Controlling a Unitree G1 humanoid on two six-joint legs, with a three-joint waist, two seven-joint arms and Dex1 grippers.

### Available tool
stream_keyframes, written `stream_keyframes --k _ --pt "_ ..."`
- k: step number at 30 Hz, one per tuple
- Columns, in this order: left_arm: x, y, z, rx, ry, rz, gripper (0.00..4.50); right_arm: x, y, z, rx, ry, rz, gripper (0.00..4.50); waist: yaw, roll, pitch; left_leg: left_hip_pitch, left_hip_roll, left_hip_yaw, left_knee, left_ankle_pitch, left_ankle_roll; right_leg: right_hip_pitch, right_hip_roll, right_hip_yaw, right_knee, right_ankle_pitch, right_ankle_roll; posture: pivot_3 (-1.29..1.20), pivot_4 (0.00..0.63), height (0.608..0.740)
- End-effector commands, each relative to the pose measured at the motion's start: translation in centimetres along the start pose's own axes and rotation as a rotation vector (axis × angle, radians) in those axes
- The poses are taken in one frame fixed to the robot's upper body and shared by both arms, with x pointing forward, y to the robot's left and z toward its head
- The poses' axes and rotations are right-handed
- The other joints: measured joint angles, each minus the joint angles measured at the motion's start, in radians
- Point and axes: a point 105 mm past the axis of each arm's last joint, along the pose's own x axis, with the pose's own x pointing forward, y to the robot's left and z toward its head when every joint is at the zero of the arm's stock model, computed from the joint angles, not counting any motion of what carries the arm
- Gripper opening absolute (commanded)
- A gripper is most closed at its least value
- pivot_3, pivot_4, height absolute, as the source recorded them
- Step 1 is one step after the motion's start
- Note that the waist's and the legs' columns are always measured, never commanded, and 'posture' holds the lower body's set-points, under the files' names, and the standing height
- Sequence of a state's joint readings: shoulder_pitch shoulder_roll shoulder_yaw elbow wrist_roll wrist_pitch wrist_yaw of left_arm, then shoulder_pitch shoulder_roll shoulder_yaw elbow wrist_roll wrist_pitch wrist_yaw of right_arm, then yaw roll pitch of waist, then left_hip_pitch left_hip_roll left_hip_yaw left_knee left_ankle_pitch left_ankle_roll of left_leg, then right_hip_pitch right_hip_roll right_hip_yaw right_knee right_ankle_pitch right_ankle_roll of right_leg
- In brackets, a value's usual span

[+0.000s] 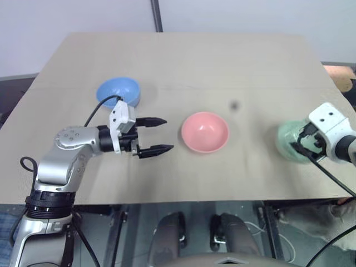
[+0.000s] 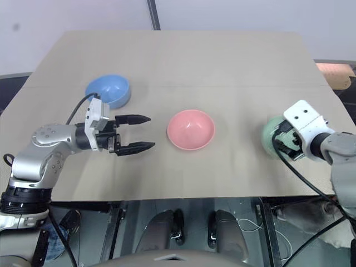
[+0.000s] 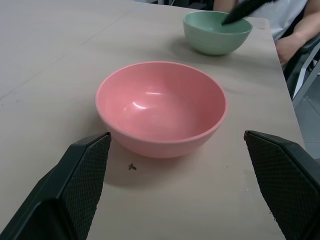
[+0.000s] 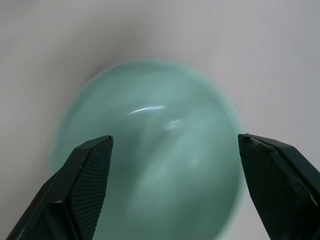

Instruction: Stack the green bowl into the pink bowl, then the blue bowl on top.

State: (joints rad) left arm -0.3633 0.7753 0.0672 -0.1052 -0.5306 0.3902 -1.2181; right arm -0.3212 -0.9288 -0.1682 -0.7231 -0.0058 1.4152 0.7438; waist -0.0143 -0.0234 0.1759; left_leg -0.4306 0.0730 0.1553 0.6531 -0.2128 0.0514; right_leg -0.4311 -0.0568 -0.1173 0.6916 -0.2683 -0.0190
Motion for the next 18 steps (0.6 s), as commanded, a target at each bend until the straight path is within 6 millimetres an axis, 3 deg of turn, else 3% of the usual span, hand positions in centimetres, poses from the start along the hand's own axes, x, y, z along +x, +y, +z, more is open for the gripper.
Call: stream_keyframes --k 1,6,10,18 --pt "0.3 -0.1 0.7 0.038 -0.018 -0.023 4.50 -1.4 -1.5 2.2 0.061 -0.082 -0.053 4.33 0.000 0.000 0.000 0.000 0.000 0.000 0.000 0.000 0.000 0.000 0.000 0.000 0.000 0.000 0.000 0.00 0.150 0.739" --pt "0.5 -0.3 0.7 0.035 -0.024 -0.041 4.50 -1.8 2.3 2.8 0.088 -0.106 0.160 4.33 0.004 -0.001 0.000 0.000 0.000 -0.001 0.000 0.000 0.000 0.000 0.000 0.000 0.000 0.000 0.000 0.00 0.150 0.739" --pt "0.5 -0.4 0.7 0.037 -0.024 -0.054 4.50 -1.5 4.5 0.4 0.074 -0.025 0.226 4.33 0.008 -0.001 0.000 -0.001 -0.001 -0.001 0.000 0.000 0.000 0.000 -0.001 -0.001 -0.001 0.000 0.000 0.00 0.150 0.739" --pt "0.5 -0.5 0.7 0.042 -0.020 -0.065 4.50 -0.5 4.8 -3.8 0.058 0.161 0.169 4.33 0.003 -0.001 -0.001 0.000 0.000 -0.001 0.000 0.000 0.000 0.001 0.000 -0.001 0.001 0.000 0.000 0.00 0.150 0.739"
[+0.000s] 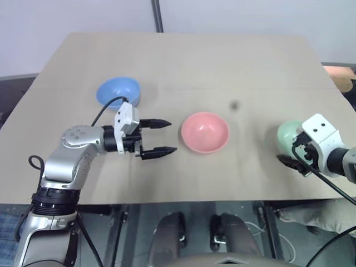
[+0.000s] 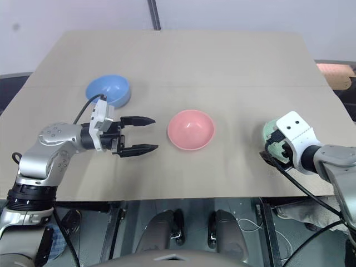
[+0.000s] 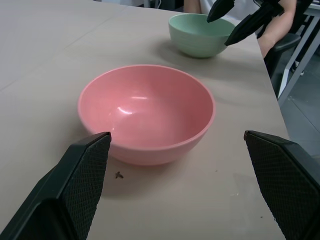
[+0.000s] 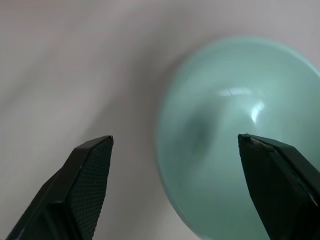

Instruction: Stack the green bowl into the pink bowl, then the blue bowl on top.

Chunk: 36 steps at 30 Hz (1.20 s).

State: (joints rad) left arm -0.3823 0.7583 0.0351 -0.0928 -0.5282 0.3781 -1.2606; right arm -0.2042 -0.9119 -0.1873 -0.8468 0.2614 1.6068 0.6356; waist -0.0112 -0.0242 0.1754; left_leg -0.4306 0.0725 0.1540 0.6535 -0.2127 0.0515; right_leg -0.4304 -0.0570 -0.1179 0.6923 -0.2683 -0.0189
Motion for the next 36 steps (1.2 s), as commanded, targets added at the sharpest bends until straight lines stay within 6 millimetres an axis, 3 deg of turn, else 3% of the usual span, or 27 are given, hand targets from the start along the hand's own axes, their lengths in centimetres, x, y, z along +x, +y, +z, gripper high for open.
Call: stream_keyframes --k 1,2,4,8,10,11,12,16,20,29,31,36 --pt "-0.3 0.1 0.8 0.042 -0.010 0.000 4.50 0.2 -0.1 -0.9 -0.040 0.039 -0.028 4.33 0.000 0.000 0.000 0.000 0.000 0.000 0.000 0.000 0.000 0.000 0.000 0.000 0.000 0.000 0.000 0.00 0.150 0.739" --pt "-0.3 0.0 0.9 0.042 -0.011 -0.002 4.50 0.4 0.0 -1.2 -0.048 0.049 -0.025 4.33 0.000 0.000 0.000 0.000 0.000 0.000 0.000 0.000 0.000 0.000 0.000 0.000 0.000 0.000 0.000 0.00 0.150 0.739" --pt "-0.4 -0.1 0.9 0.041 -0.009 -0.006 4.50 0.7 0.2 -1.4 -0.063 0.058 -0.017 3.72 0.000 0.000 0.000 0.000 0.000 0.000 0.000 0.000 0.000 0.000 0.000 0.000 0.000 0.000 0.000 0.00 0.150 0.739" --pt "-0.6 -0.1 0.8 0.039 0.000 -0.004 4.50 1.2 0.4 -1.2 -0.071 0.046 -0.010 1.67 0.000 0.000 0.000 0.000 0.000 0.000 0.001 0.000 0.000 0.000 0.000 0.000 0.000 0.000 0.000 0.00 0.150 0.739" --pt "-0.7 -0.2 0.8 0.039 0.001 -0.002 4.50 1.2 0.4 -1.1 -0.075 0.042 -0.009 0.92 0.000 0.000 0.000 0.000 0.000 0.000 0.001 0.000 0.000 0.000 0.000 0.000 0.000 0.000 0.000 0.00 0.150 0.739" --pt "-0.7 -0.2 0.8 0.040 0.001 -0.001 4.50 1.2 0.4 -1.0 -0.079 0.040 -0.009 0.28 0.000 0.000 0.000 0.000 0.000 0.000 0.001 0.000 0.000 0.000 0.000 0.000 0.000 0.000 0.000 0.00 0.150 0.739" --pt "-0.7 -0.2 0.8 0.040 0.002 0.000 4.50 1.2 0.4 -1.0 -0.082 0.038 -0.010 0.02 0.000 -0.001 -0.001 0.000 0.000 0.000 0.001 0.000 0.000 0.000 0.000 0.000 0.000 0.000 0.000 0.00 0.150 0.739" --pt "-0.8 -0.4 0.7 0.040 0.004 0.008 4.50 1.3 0.4 -0.1 -0.125 0.010 -0.008 0.02 0.000 -0.002 -0.001 0.000 0.000 0.000 0.001 0.000 0.000 0.000 0.000 0.000 0.000 0.000 0.000 0.00 0.150 0.739" --pt "-0.8 -0.4 0.7 0.036 0.005 0.015 4.50 1.1 1.2 2.4 -0.191 -0.075 0.032 0.02 -0.002 -0.002 -0.001 0.000 0.000 0.000 0.001 0.000 0.000 0.000 0.000 0.000 0.000 0.000 0.000 0.00 0.150 0.739" --pt "-1.7 0.5 1.0 0.041 -0.010 0.099 4.50 0.7 5.3 9.7 -0.483 -0.297 0.187 0.02 -0.001 -0.002 -0.001 0.000 0.001 0.000 0.001 0.000 0.000 -0.001 0.000 0.000 0.000 0.000 0.000 0.00 0.150 0.739" --pt "-2.3 0.8 1.2 0.049 -0.008 0.120 4.50 0.7 6.9 11.1 -0.565 -0.347 0.246 0.02 -0.002 -0.002 -0.001 0.000 0.000 0.000 0.001 0.000 0.000 0.000 0.000 0.000 0.000 0.000 0.000 0.00 0.150 0.739" --pt "-3.3 1.2 1.3 0.061 0.007 0.155 4.50 1.2 10.2 12.8 -0.717 -0.408 0.356 0.02 -0.004 -0.001 -0.001 0.000 0.001 0.001 0.001 0.000 0.000 -0.001 0.000 0.000 0.001 0.000 -0.001 0.00 0.150 0.739"
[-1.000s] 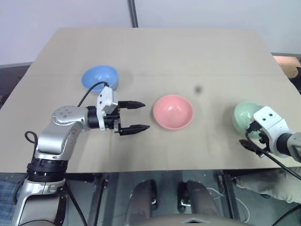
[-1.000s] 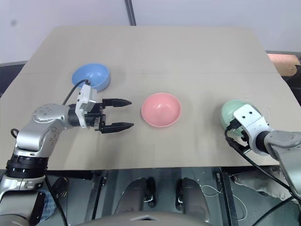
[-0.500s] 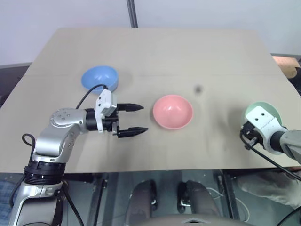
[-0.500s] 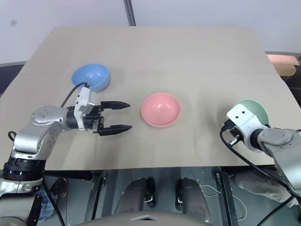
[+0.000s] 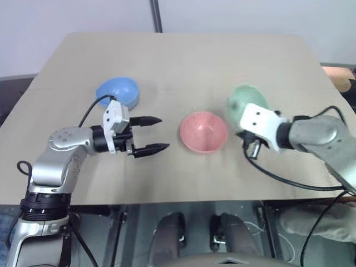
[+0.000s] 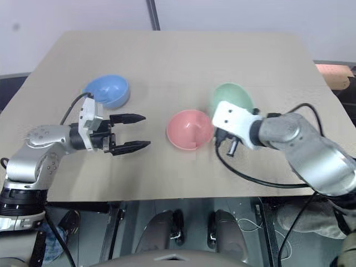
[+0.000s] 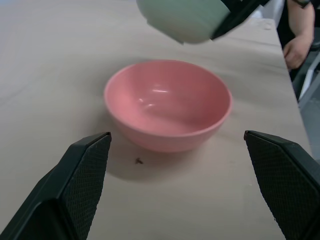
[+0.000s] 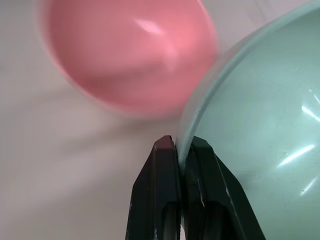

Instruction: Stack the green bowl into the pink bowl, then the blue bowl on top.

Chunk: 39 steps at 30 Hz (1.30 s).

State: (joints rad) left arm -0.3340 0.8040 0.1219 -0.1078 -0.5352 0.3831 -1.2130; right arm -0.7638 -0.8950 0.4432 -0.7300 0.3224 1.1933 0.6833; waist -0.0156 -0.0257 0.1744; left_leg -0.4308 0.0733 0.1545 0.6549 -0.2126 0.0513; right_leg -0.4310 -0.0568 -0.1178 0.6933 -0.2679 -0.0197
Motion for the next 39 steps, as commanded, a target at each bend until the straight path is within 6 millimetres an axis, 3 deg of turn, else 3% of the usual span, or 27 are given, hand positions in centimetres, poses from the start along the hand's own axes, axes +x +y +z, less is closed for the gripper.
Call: stream_keyframes --k 1,8,12,16,18,23,28,34,39 --pt "-1.1 0.5 1.1 0.050 -0.014 0.036 4.50 0.8 0.3 2.1 -0.121 -0.056 0.034 0.02 -0.001 0.000 0.000 0.000 0.000 0.000 0.000 0.000 0.000 0.000 0.000 0.000 0.000 0.000 -0.001 0.00 0.150 0.739" --pt "-1.8 0.6 1.4 0.058 -0.017 0.056 4.50 2.7 0.7 3.9 -0.267 -0.092 0.099 0.02 0.002 0.000 0.000 0.000 0.000 0.000 0.002 0.000 0.000 0.000 0.000 0.000 0.001 0.001 -0.001 0.00 0.150 0.739" --pt "-1.9 0.7 1.8 0.055 -0.036 0.068 4.50 3.2 1.0 3.9 -0.319 -0.088 0.126 1.65 0.001 0.000 0.000 -0.001 0.000 0.000 0.003 0.000 0.000 0.000 0.000 -0.001 0.001 0.002 -0.003 0.00 0.150 0.739" --pt "-2.0 0.7 2.0 0.050 -0.050 0.072 4.50 3.3 1.0 4.0 -0.335 -0.093 0.128 3.68 0.001 0.000 0.000 0.000 0.000 0.000 0.003 0.000 0.000 0.000 0.000 -0.001 0.001 0.002 -0.003 0.00 0.150 0.739" --pt "-2.0 0.7 1.9 0.050 -0.049 0.073 4.50 3.1 0.6 4.2 -0.330 -0.101 0.111 4.45 0.001 0.000 0.000 0.000 0.000 0.000 0.003 0.000 0.000 0.000 0.000 -0.001 0.002 0.002 -0.003 0.00 0.150 0.739" --pt "-1.7 0.8 1.8 0.053 -0.053 0.065 4.50 1.3 -1.3 4.7 -0.284 -0.119 0.058 4.45 0.002 0.000 0.000 -0.001 0.000 0.000 0.004 0.000 0.000 0.000 0.000 -0.001 0.002 0.002 -0.003 0.00 0.150 0.739" --pt "-1.8 1.3 1.6 0.059 -0.049 0.096 4.50 -0.4 -3.0 3.4 -0.127 -0.149 0.020 4.45 0.003 0.000 0.000 -0.001 0.000 0.000 0.004 0.000 0.000 0.000 0.000 -0.001 0.002 0.002 -0.003 0.00 0.150 0.739" --pt "-2.3 3.1 0.5 0.035 -0.005 0.225 4.50 -2.4 -3.8 3.2 0.104 -0.367 -0.034 4.45 0.002 0.000 0.000 -0.001 0.000 0.000 0.004 0.000 0.000 0.001 0.000 -0.001 0.003 0.002 -0.003 0.00 0.150 0.739" --pt "-2.6 4.9 -0.1 0.068 0.046 0.340 4.50 -4.3 -4.4 2.3 0.242 -0.442 -0.054 4.45 0.004 0.000 0.000 -0.001 0.000 0.000 0.004 0.000 0.000 0.001 0.000 -0.001 0.002 0.002 -0.003 0.00 0.150 0.739"
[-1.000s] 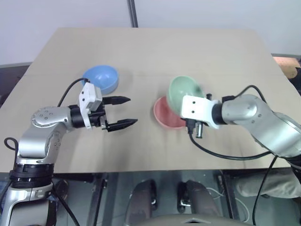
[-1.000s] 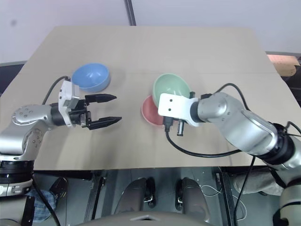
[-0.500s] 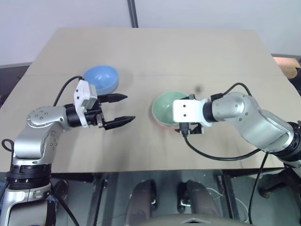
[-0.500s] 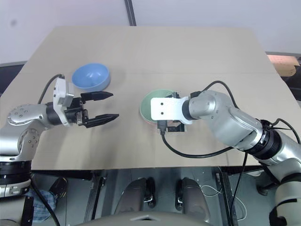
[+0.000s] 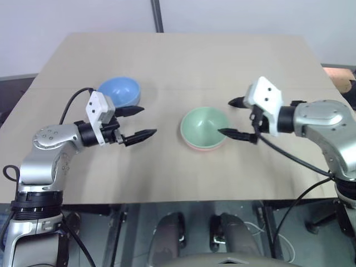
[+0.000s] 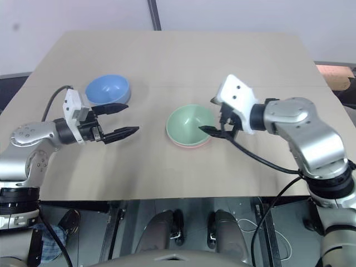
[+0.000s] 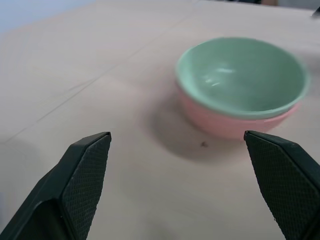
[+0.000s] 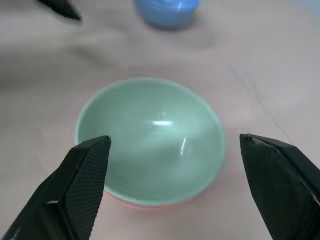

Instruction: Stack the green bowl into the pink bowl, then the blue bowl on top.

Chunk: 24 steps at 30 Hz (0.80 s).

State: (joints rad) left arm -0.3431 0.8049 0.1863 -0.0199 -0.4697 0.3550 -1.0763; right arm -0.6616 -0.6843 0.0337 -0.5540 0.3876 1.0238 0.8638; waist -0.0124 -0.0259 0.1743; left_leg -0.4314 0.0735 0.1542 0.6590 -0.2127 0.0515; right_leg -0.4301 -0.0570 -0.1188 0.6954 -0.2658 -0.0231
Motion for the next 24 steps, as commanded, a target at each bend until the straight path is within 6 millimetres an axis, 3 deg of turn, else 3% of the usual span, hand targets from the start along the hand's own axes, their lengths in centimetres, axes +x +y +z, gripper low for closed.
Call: stream_keyframes --k 1,5,11,17,24 --pt "0.1 2.1 0.6 0.081 0.022 0.114 4.50 -2.1 -0.7 0.8 0.009 -0.053 -0.060 4.45 0.001 0.000 0.000 0.000 0.000 0.000 0.000 0.000 0.000 0.000 0.000 0.000 0.000 0.000 0.000 0.00 0.150 0.739" --pt "0.3 4.0 0.2 0.151 0.086 0.171 4.50 -2.8 -1.4 0.0 0.017 -0.027 -0.117 4.45 0.003 0.000 0.000 0.000 0.000 0.000 0.000 0.000 0.000 0.000 0.000 -0.001 0.000 0.000 0.000 0.00 0.150 0.739" --pt "0.4 7.6 -2.3 0.260 0.295 0.298 4.50 -3.0 -1.7 -0.6 0.014 -0.007 -0.151 4.45 -0.001 0.000 0.000 0.000 0.000 0.000 0.000 0.000 0.000 0.000 0.001 0.000 0.000 0.000 0.000 0.00 0.150 0.739" --pt "1.6 8.7 -2.5 0.342 0.357 0.308 4.50 -2.8 -1.7 -0.8 0.006 0.004 -0.164 4.45 0.001 0.000 0.000 -0.001 0.000 0.000 0.000 0.000 0.000 -0.001 0.001 0.000 0.000 0.000 0.000 0.00 0.150 0.739" --pt "0.8 10.1 -4.0 0.344 0.459 0.358 4.50 -3.0 -1.5 -1.0 0.018 -0.006 -0.168 4.45 -0.002 0.000 0.000 0.000 0.000 0.001 0.000 0.000 0.000 -0.001 0.001 0.000 0.000 0.000 0.000 0.00 0.150 0.739"
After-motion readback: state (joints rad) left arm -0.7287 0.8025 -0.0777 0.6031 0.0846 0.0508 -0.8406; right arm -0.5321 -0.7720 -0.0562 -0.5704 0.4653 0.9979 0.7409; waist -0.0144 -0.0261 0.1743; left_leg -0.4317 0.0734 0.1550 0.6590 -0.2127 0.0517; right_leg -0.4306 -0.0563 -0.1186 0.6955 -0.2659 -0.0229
